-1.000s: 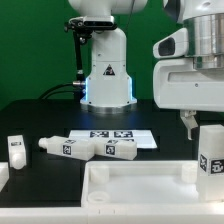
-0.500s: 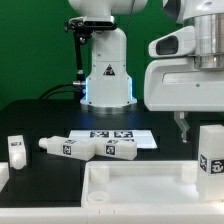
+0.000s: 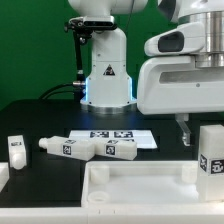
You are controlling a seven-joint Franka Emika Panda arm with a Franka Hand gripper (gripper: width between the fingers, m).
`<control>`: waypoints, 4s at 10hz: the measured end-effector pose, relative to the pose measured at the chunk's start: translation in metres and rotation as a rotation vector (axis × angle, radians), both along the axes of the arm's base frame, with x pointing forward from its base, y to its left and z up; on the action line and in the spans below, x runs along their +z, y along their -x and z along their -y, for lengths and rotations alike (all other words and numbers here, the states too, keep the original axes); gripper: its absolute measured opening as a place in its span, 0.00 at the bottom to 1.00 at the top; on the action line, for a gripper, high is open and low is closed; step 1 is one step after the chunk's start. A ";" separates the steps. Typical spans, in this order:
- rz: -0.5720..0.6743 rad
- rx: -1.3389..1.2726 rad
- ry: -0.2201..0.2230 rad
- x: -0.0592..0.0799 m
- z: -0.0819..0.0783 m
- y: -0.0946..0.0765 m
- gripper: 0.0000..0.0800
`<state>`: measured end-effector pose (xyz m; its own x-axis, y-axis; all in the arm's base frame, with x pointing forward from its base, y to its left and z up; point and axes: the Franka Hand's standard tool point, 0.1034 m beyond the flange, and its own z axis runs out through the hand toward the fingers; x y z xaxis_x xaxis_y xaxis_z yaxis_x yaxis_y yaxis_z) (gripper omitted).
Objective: Assemble desk
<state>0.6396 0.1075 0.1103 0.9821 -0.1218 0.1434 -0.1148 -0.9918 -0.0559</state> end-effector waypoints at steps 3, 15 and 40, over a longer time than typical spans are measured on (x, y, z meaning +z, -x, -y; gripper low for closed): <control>-0.011 -0.259 -0.036 0.000 0.000 0.001 0.36; -0.140 -1.726 -0.294 -0.002 0.000 0.005 0.36; -0.139 -1.396 -0.231 -0.006 -0.003 0.005 0.36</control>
Offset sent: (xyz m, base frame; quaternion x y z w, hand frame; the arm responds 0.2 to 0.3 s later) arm -0.0035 -0.0065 0.0038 -0.0658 0.0264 0.3136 0.9469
